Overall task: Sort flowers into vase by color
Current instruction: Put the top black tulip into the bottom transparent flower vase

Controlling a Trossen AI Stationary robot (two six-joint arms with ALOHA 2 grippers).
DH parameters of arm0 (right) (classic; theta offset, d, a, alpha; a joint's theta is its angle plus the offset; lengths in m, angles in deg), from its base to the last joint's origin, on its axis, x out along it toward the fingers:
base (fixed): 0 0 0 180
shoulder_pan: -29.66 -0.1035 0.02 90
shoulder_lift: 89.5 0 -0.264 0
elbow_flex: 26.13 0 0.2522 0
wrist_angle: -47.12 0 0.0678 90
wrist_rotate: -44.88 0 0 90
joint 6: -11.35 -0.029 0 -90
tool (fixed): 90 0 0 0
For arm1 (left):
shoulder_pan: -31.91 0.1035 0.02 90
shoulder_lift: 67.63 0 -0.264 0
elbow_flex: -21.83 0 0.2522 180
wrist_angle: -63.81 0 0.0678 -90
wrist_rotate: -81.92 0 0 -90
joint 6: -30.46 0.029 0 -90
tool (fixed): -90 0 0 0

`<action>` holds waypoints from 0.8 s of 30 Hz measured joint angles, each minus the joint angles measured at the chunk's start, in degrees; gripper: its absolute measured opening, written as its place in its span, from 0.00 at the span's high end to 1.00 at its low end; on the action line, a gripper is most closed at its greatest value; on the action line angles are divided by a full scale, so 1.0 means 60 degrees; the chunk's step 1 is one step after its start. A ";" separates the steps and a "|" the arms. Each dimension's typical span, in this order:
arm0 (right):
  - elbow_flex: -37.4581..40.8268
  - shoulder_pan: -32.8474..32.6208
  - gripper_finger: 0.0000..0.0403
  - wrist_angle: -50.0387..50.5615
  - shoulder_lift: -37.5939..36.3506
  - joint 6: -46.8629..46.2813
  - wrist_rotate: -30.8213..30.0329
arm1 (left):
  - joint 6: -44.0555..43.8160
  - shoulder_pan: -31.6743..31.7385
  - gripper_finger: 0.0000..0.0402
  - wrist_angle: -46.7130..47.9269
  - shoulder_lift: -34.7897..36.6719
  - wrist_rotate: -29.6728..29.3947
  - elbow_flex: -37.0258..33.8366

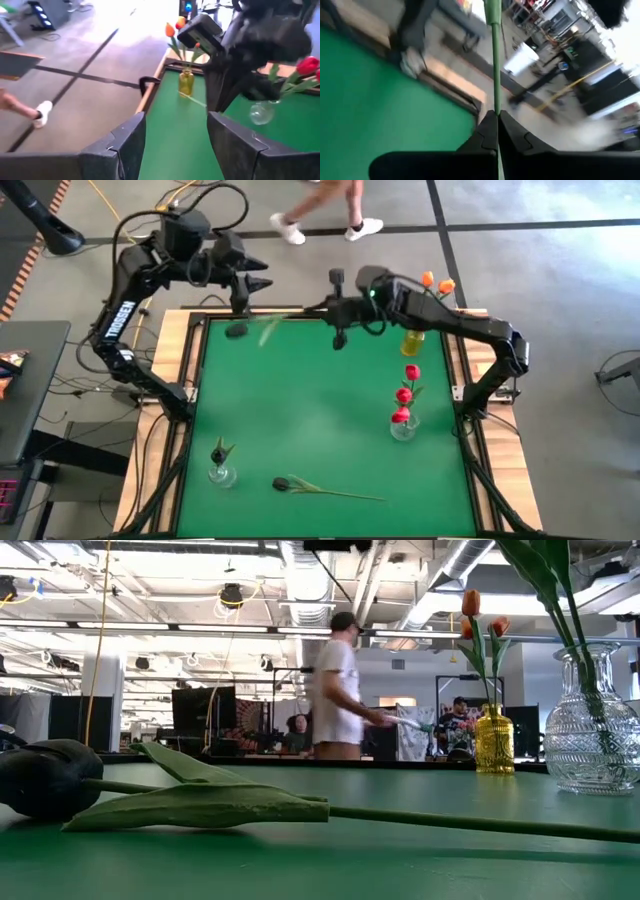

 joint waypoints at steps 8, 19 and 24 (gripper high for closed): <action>-0.0392 0.1165 0.94 0.0002 -0.0011 -0.3148 0.3110 | 0.0154 0.0081 0.51 -0.0271 0.0943 -0.1472 -0.0007; -0.0388 0.1220 0.94 -0.2927 -0.0007 -0.6256 0.5439 | -0.0340 0.0878 0.51 -0.0895 0.3286 -0.1567 -0.1478; -0.0388 0.1151 0.94 -0.4574 -0.0007 -0.7758 0.5461 | -0.1852 0.0759 0.51 -0.4200 0.4470 0.0155 -0.4475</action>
